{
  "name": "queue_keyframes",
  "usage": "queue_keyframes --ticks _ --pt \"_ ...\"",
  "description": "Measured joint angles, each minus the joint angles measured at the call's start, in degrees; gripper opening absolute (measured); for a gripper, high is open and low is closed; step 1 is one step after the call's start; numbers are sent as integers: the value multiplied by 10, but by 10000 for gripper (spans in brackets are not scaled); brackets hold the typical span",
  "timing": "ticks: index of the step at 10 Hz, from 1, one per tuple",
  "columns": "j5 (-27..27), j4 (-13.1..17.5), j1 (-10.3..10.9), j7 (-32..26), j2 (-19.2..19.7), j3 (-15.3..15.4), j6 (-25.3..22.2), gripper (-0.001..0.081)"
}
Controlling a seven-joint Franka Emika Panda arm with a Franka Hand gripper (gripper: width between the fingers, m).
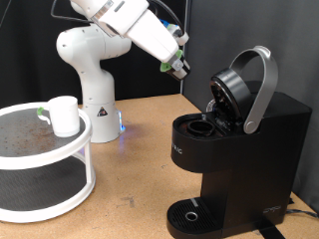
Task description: Make a cup of coffee with the keurig machine
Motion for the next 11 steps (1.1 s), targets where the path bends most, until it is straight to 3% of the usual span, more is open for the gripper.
queue_keyframes --ticks 2,5,11 --pt "-2 -10 1 1 2 10 31 476" --pt "-13 -19 5 10 39 45 84 476" --pt "-33 -28 7 18 80 78 128 476"
